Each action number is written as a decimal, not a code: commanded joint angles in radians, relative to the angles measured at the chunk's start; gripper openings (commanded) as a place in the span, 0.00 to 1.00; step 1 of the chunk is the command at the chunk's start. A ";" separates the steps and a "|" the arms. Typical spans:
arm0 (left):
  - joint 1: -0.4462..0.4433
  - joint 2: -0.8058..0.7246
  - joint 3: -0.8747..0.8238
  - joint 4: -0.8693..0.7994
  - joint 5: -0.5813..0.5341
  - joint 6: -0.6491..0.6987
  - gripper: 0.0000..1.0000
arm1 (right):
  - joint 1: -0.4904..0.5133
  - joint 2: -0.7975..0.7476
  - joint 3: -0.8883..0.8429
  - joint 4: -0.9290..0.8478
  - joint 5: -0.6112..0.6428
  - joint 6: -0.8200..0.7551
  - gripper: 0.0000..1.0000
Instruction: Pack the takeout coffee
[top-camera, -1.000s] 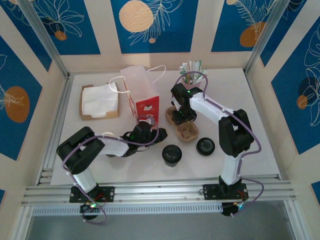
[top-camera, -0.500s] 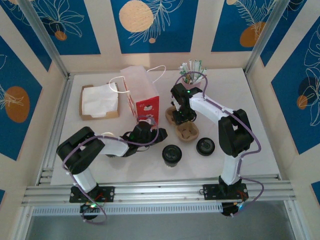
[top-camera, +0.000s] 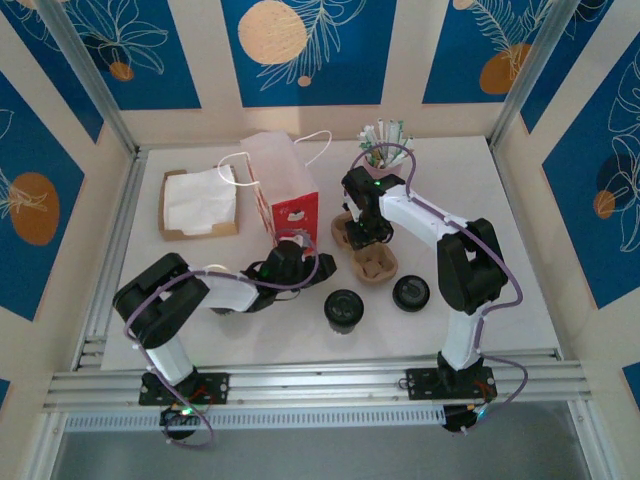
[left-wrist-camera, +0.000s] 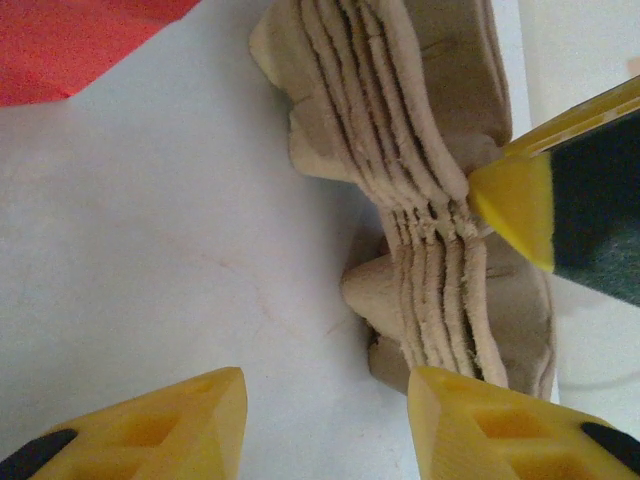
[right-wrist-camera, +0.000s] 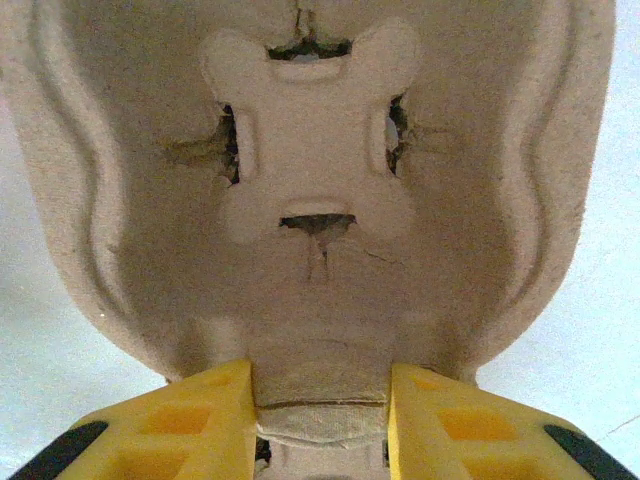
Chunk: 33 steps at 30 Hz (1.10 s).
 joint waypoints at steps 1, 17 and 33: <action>0.008 0.009 0.029 0.023 0.006 0.006 0.47 | 0.004 -0.051 0.011 -0.037 -0.030 0.024 0.36; 0.006 0.039 0.051 0.079 0.017 -0.016 0.50 | -0.018 -0.130 -0.035 -0.036 -0.081 0.068 0.36; -0.096 -0.302 0.150 -0.476 -0.182 0.178 0.81 | -0.084 -0.348 -0.064 -0.026 -0.128 0.121 0.36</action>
